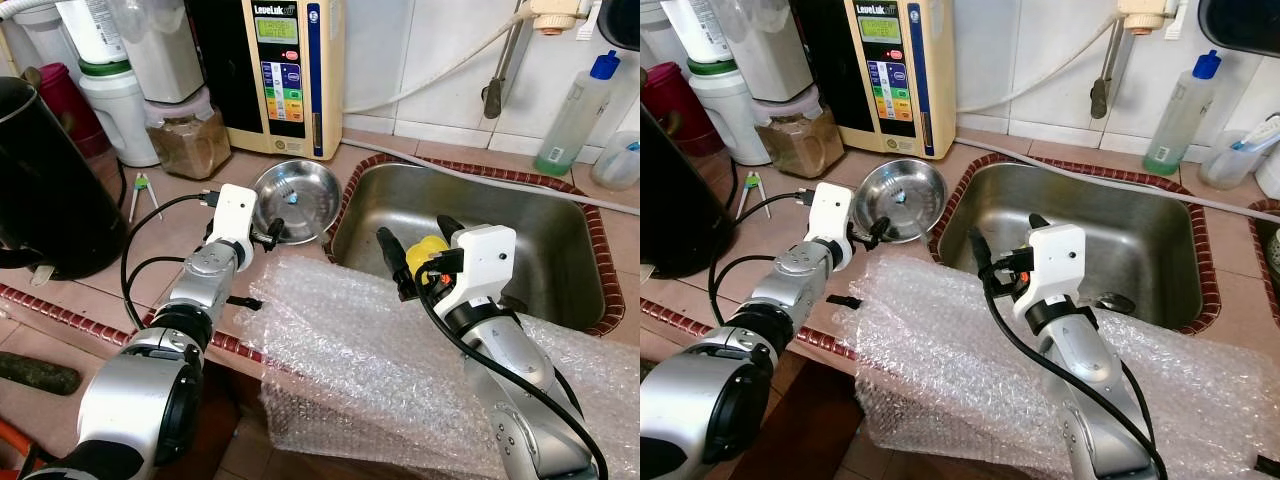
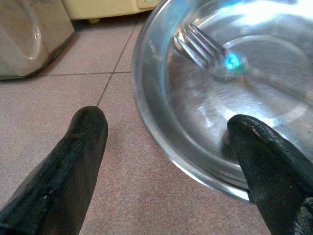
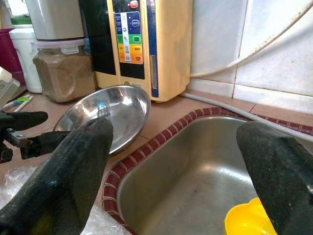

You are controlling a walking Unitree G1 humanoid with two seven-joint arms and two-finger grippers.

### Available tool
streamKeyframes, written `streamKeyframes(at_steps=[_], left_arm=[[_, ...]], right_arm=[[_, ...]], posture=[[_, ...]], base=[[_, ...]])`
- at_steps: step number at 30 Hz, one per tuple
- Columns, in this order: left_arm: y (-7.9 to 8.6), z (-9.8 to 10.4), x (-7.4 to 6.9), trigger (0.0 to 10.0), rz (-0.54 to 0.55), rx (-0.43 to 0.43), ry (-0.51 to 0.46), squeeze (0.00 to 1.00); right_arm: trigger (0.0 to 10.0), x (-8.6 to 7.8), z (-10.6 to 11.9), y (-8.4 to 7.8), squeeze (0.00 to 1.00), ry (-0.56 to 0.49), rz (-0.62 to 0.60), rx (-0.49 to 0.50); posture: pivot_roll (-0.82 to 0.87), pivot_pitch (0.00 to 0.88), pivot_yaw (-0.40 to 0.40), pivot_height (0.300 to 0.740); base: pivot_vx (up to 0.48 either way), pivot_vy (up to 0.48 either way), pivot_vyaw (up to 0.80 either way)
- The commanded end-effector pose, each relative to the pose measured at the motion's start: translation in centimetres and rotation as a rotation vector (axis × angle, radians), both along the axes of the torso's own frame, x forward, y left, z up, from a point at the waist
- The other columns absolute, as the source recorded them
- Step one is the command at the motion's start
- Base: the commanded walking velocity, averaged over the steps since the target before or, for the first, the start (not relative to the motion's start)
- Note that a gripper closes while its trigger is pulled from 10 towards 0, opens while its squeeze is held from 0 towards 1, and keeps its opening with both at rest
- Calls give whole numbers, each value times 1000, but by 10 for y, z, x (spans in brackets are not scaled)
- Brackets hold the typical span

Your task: Kitchen organization

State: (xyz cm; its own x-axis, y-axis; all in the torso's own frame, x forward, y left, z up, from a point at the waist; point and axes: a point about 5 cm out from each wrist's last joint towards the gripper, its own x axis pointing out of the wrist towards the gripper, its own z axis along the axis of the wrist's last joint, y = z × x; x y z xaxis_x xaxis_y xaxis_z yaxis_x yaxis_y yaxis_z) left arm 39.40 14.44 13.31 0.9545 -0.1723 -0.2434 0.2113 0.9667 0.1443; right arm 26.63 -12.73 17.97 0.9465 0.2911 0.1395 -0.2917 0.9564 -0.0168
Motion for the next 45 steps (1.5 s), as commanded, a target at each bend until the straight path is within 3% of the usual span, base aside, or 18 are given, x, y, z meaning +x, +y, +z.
streamKeyframes(at_steps=[1,19,28,31,33,34,35,36,41,45], left_arm=[[8,2,2,10000,9,25,25,0],[57,12,-1,10000,34,64,62,0],[70,11,-8,10000,-40,117,93,0],[70,16,-7,10000,-14,83,60,0],[64,23,-3,10000,7,16,23,0],[55,27,-1,10000,-7,-43,-1,714],[52,28,-1,10000,-9,-64,-4,714],[49,28,0,10000,-9,-76,0,1000],[26,30,5,10000,-7,-186,10,1000],[8,35,10,10000,60,-349,47,1000]], right_arm=[[10000,0,5,-1,1000,-17,3,-4],[10000,7,5,-1,1000,-22,8,-7],[10000,8,4,-2,1000,-16,11,-11],[10000,8,3,0,1000,-14,14,-11],[10000,9,3,0,1000,-13,18,-14],[10000,9,2,1,1000,-12,22,-15],[10000,9,2,1,1000,-12,23,-15],[10000,9,2,1,1000,-11,24,-16],[10000,9,3,2,1000,-14,28,-24],[10000,9,3,1,1000,-14,20,-25]], posture=[[-127,54,77,740],[-73,55,74,740],[-68,58,70,740],[-67,57,66,740],[-65,56,63,740],[-66,55,60,740],[-66,55,60,740],[-68,53,57,740],[-68,53,57,740],[-92,44,63,740]], base=[[0,0,0],[0,0,0],[0,0,0],[0,0,0],[0,0,0],[0,0,0],[0,0,0],[0,0,0],[0,0,0],[0,0,0]])
